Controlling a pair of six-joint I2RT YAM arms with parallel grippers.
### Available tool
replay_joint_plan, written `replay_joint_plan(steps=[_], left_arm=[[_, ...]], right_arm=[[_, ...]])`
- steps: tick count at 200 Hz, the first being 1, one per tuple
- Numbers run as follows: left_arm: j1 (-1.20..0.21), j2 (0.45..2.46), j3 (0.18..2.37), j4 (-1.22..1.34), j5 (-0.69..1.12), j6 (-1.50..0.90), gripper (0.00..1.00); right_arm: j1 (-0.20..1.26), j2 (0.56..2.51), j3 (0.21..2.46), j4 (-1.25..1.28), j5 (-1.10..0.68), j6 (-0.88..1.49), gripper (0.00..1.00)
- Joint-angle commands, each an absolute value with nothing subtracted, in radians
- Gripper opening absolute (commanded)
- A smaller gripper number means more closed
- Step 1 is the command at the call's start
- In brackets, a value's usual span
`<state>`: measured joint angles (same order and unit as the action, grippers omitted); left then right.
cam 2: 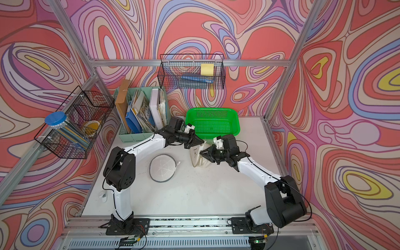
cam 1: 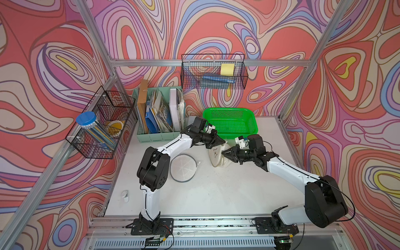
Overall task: Turn the laundry bag inside out
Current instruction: Zip the zipper on the laundry bag.
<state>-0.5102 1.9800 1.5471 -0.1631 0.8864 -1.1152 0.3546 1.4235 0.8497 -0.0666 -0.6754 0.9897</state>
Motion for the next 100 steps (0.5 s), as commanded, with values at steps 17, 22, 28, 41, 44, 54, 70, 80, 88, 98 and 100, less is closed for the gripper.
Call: replay_joint_plan(steps=[17,22,28,41,44,54,70,80,88,98,100], left_arm=[[-0.513,1.937,1.537,-0.148,0.871,-1.129,0.00],[-0.512,1.939,1.536,-0.146,0.871,-1.132,0.00],[-0.513,1.941,1.539,-0.144,0.871,-1.134,0.00],[-0.513,1.943,1.538,-0.141,0.871,-1.140,0.00],[-0.513,1.942,1.539,-0.141,0.870,-1.141,0.00],[-0.513,1.943,1.539,-0.139,0.869,-1.143,0.00],[-0.513,1.944,1.539,-0.138,0.867,-1.147,0.00],[-0.513,1.944,1.539,-0.140,0.864,-1.148,0.00],[-0.513,1.944,1.538,-0.139,0.864,-1.151,0.00],[-0.513,1.944,1.537,-0.135,0.865,-1.154,0.00],[-0.514,1.944,1.538,-0.134,0.864,-1.155,0.00]], right_arm=[[0.361,1.437,0.836,-0.050,-0.692,0.990,0.19],[0.364,1.436,0.835,-0.050,-0.691,0.990,0.19],[0.367,1.437,0.834,-0.052,-0.689,0.990,0.19],[0.374,1.441,0.836,-0.067,-0.691,0.977,0.20],[0.374,1.442,0.836,-0.071,-0.690,0.976,0.20],[0.375,1.442,0.832,-0.075,-0.688,0.974,0.20],[0.377,1.445,0.830,-0.075,-0.686,0.974,0.20],[0.380,1.446,0.828,-0.070,-0.681,0.977,0.20],[0.383,1.450,0.828,-0.066,-0.680,0.978,0.20],[0.388,1.455,0.830,-0.061,-0.680,0.980,0.19],[0.389,1.456,0.830,-0.060,-0.680,0.981,0.19]])
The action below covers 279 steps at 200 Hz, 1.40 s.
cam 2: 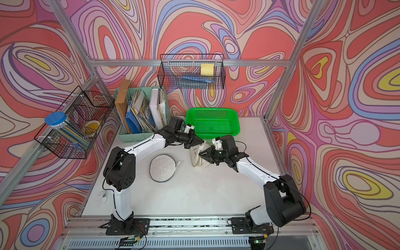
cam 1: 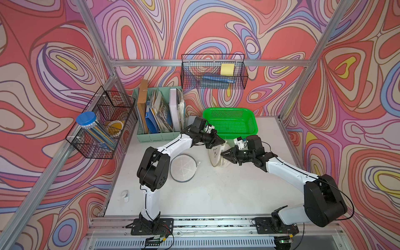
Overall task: Turn the laundry bag inside out
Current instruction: Zip the zipper on the laundry bag.
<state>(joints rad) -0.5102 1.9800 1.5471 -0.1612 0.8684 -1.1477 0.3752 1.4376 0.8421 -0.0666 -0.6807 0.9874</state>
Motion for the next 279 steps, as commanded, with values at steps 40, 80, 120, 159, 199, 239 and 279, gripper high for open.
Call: replay_joint_plan(steps=[40,80,120,159,199,239,279], left_arm=[[-0.513,1.941,1.536,-0.131,0.865,-1.155,0.00],[-0.514,1.941,1.533,-0.130,0.861,-1.159,0.00],[-0.512,1.939,1.529,-0.126,0.858,-1.162,0.00],[-0.513,1.938,1.524,-0.123,0.861,-1.164,0.00],[-0.504,1.944,1.537,-0.134,0.864,-1.157,0.00],[-0.467,1.950,1.562,-0.146,0.869,-1.171,0.00],[-0.403,1.958,1.557,-0.115,0.874,-1.242,0.00]], right_arm=[[0.400,1.466,0.838,-0.053,-0.674,0.983,0.18],[0.411,1.478,0.850,-0.039,-0.680,0.990,0.22],[0.424,1.489,0.860,-0.025,-0.677,0.996,0.18],[0.426,1.481,0.862,-0.028,-0.661,0.993,0.00],[0.426,1.462,0.864,-0.072,-0.657,0.970,0.00],[0.426,1.430,0.813,-0.084,-0.654,0.965,0.00],[0.425,1.405,0.771,-0.079,-0.657,0.968,0.00]])
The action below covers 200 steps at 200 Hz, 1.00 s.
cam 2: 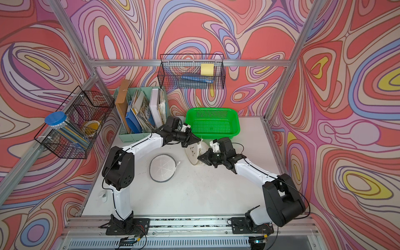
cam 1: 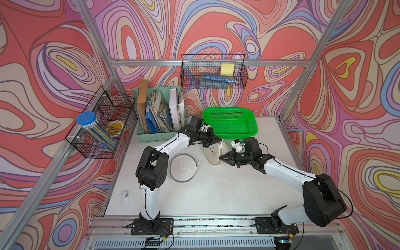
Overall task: Turn the laundry bag inside out
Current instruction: Zip the zipper on the laundry bag.
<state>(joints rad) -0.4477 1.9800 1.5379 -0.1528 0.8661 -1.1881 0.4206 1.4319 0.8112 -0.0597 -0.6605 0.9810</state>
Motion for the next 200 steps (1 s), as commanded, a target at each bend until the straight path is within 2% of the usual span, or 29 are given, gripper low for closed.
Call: replay_joint_plan(steps=[1,88,110,122,139,160,200], left_arm=[[-0.401,1.959,1.557,-0.113,0.874,-1.244,0.00],[-0.307,1.987,1.490,-0.087,0.886,-1.326,0.00],[-0.308,1.960,1.501,-0.233,0.876,-1.200,0.41],[-0.307,1.929,1.519,-0.394,0.831,-1.076,0.51],[-0.318,1.877,1.535,-0.577,0.746,-0.923,0.54],[-0.368,1.814,1.534,-0.713,0.665,-0.790,0.53],[-0.511,1.800,1.520,-0.729,0.681,-0.682,0.51]], right_arm=[[0.426,1.405,0.770,-0.079,-0.657,0.968,0.00],[0.426,1.369,0.735,-0.112,-0.646,0.922,0.00],[0.426,1.387,0.794,-0.161,-0.618,0.863,0.00],[0.426,1.402,0.826,-0.173,-0.617,0.844,0.00],[0.428,1.416,0.847,-0.168,-0.624,0.834,0.00],[0.428,1.430,0.864,-0.171,-0.625,0.821,0.00],[0.428,1.445,0.858,-0.167,-0.637,0.804,0.00]])
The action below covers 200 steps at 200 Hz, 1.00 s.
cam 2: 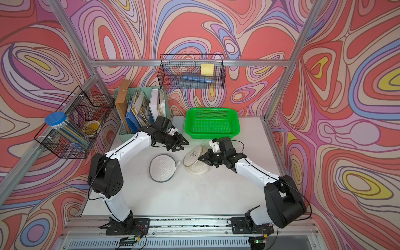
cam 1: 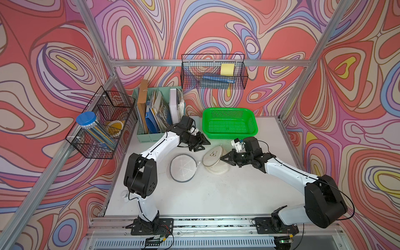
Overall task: Turn the laundry bag inside out
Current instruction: Zip the zipper on the laundry bag.
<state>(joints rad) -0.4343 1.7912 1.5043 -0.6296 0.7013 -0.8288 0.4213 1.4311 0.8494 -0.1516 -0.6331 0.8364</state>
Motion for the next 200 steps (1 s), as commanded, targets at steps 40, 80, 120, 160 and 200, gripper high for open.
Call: replay_joint_plan(steps=[40,80,120,160,200], left_arm=[[-0.569,1.904,1.622,-0.784,0.667,-0.621,0.50],[-0.597,1.988,1.730,-0.830,0.653,-0.582,0.53],[-0.619,2.064,1.818,-0.871,0.632,-0.559,0.46],[-0.633,2.118,1.870,-0.913,0.607,-0.545,0.31],[-0.634,2.131,1.898,-0.935,0.553,-0.555,0.00]], right_arm=[[0.429,1.435,0.842,-0.171,-0.635,0.800,0.00],[0.429,1.426,0.827,-0.168,-0.633,0.802,0.00],[0.430,1.428,0.823,-0.164,-0.635,0.806,0.00],[0.430,1.427,0.820,-0.168,-0.634,0.802,0.00],[0.429,1.422,0.810,-0.167,-0.632,0.804,0.00]])
